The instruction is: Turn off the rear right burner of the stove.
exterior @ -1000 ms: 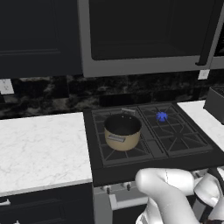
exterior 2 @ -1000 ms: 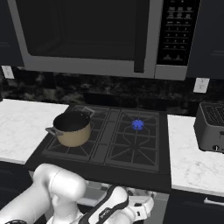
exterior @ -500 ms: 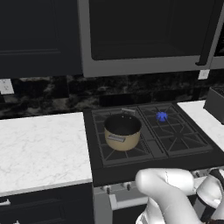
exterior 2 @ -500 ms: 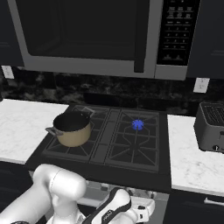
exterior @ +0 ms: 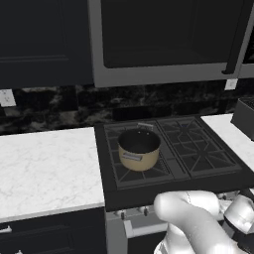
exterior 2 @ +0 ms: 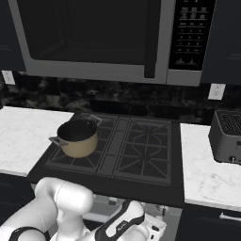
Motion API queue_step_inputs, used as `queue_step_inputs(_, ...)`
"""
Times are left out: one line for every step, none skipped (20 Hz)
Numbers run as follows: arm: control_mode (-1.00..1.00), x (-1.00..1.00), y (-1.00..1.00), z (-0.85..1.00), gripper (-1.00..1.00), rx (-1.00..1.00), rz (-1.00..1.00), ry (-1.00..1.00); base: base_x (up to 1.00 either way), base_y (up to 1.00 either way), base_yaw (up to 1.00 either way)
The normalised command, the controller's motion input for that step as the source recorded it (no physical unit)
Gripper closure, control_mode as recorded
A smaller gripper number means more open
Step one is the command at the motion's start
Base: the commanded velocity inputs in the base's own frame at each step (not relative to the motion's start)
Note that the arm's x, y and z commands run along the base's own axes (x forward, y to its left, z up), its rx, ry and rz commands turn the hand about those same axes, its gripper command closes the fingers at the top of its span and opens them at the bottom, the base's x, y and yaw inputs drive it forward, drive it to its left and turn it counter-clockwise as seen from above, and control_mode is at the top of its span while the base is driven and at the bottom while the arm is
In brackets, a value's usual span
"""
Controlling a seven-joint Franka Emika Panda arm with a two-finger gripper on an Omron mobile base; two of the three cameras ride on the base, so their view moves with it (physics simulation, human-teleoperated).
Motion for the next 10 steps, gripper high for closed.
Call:
queue_step_inputs(-1.0, 0.26, -0.69, 0.55, 1.0, 0.55, -0.47, 0.05, 0.0, 0.0, 0.0)
queue_step_inputs(-1.0, 0.0, 0.0, 0.02, 1.0, 0.08, -0.02, 0.0, 0.0, 0.0, 0.0)
queue_step_inputs(-1.0, 0.05, 0.0, 0.0, 1.0, -0.03, 0.08, 0.0, 0.0, 0.0, 0.0)
queue_step_inputs(-1.0, 0.2, 0.06, 0.0, 1.0, -0.06, 0.0, 0.09, 0.0, 0.0, 0.0)
queue_step_inputs(-1.0, 0.0, 0.0, 0.0, 1.0, 0.01, 0.0, -0.01, 0.0, 0.0, 0.0)
queue_step_inputs(-1.0, -0.11, -0.19, 0.04, 1.0, 0.15, 0.0, -0.14, 0.0, 0.0, 0.0)
queue_step_inputs(-1.0, 0.0, -0.12, 0.0, 1.0, 0.09, 0.0, 0.0, 0.0, 0.0, 0.0)
queue_step_inputs(-1.0, 0.0, -0.15, 0.0, 1.0, 0.13, -0.19, 0.0, 0.0, 0.0, 0.0)
queue_step_inputs(-1.0, -0.11, 0.0, -0.21, 1.0, 0.08, -0.43, 0.0, 0.0, 0.0, 0.0)
queue_step_inputs(-1.0, -0.31, 0.08, -0.44, 1.0, 0.0, -0.61, 0.07, 0.0, 0.0, 0.0)
